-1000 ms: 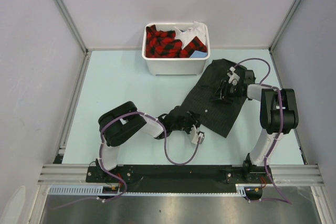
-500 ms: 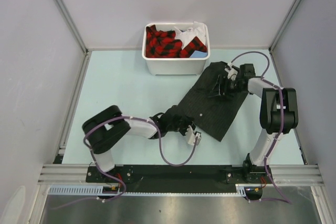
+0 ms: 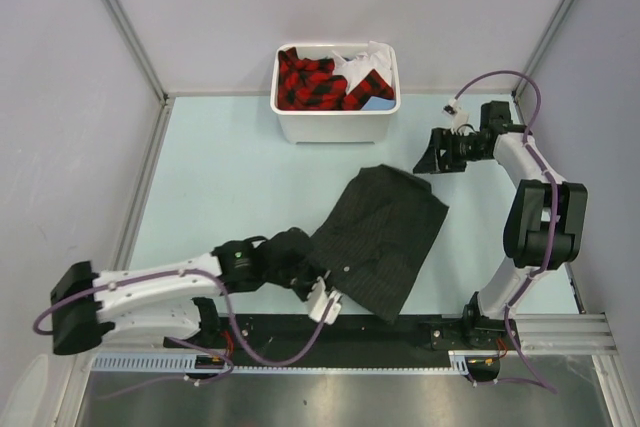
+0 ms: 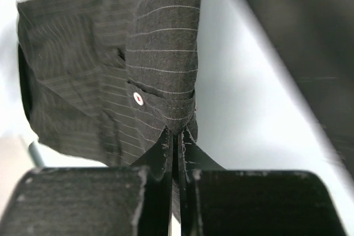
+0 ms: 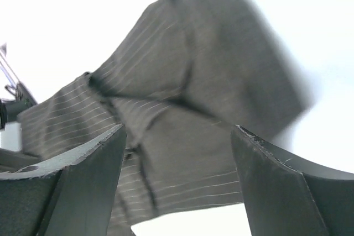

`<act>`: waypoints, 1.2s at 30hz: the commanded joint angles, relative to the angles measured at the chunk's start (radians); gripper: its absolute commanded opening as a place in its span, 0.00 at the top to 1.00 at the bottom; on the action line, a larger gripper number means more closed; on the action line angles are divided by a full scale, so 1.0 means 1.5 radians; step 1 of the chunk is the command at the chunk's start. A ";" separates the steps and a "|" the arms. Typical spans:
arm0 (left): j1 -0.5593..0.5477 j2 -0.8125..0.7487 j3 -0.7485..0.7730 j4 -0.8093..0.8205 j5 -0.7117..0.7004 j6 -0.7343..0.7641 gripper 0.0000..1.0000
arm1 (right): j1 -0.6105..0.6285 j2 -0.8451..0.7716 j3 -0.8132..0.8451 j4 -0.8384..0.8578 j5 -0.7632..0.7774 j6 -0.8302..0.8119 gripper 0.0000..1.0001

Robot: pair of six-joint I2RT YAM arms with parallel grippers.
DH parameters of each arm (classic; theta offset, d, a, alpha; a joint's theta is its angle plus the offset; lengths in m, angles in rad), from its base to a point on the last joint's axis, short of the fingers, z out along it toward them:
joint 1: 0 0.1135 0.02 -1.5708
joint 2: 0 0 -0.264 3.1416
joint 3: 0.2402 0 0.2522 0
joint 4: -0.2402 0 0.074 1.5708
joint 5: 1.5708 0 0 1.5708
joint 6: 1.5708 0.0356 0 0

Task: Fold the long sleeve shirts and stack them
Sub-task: Fold the shirt

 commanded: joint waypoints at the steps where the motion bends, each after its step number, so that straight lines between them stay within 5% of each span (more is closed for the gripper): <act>1: -0.062 -0.115 0.031 -0.225 0.053 -0.102 1.00 | 0.008 -0.020 0.017 -0.078 -0.023 -0.081 0.20; 8: -0.089 -0.087 0.113 -0.315 0.070 -0.125 1.00 | 0.047 -0.033 -0.010 -0.079 -0.022 -0.077 0.21; 15: -0.019 0.041 0.199 -0.351 0.111 0.028 1.00 | 0.055 -0.050 -0.008 -0.116 -0.013 -0.092 0.22; 22: 0.101 0.248 0.408 -0.426 0.170 0.155 1.00 | 0.046 -0.072 -0.040 -0.154 -0.010 -0.113 0.22; 30: 0.157 0.510 0.638 -0.462 0.178 0.206 0.92 | 0.022 -0.070 -0.039 -0.186 -0.038 -0.129 0.21; 33: 0.178 0.548 0.685 -0.391 0.181 0.157 0.64 | 0.025 -0.066 -0.045 -0.185 -0.026 -0.127 0.21; 34: 0.189 0.551 0.694 -0.375 0.180 0.144 0.32 | 0.025 -0.066 -0.048 -0.175 -0.015 -0.124 0.21; 36: 0.206 0.544 0.703 -0.337 0.212 0.087 0.14 | 0.025 -0.064 -0.055 -0.171 -0.009 -0.120 0.22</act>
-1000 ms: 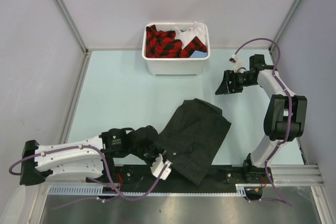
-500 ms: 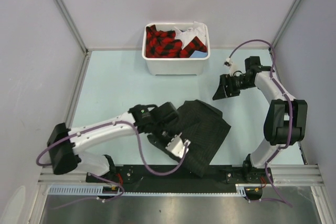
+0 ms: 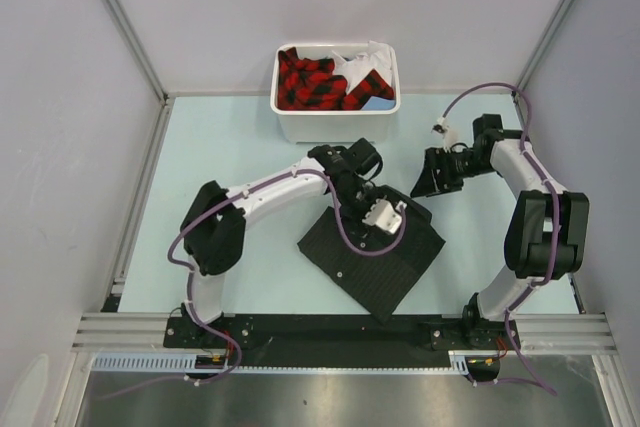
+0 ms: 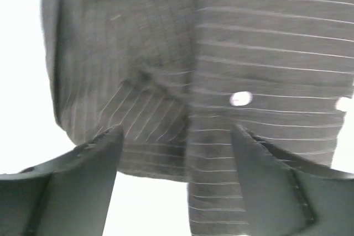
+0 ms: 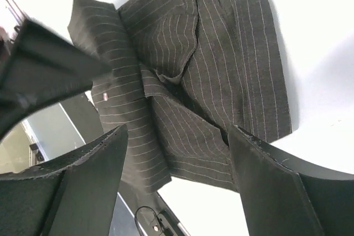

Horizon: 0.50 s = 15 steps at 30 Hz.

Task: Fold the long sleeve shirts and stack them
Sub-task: Fold the shirt

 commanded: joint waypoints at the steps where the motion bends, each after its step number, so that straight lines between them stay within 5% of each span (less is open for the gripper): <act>1: 0.053 -0.027 0.051 0.074 0.073 -0.094 0.01 | 0.003 -0.011 -0.011 0.000 0.017 -0.006 0.22; 8: 0.166 -0.038 -0.006 0.097 0.121 -0.333 0.03 | 0.032 -0.004 -0.064 0.080 0.152 0.046 0.19; 15: 0.278 0.002 -0.108 0.319 0.115 -0.690 0.24 | 0.072 0.060 -0.066 0.139 0.263 0.090 0.33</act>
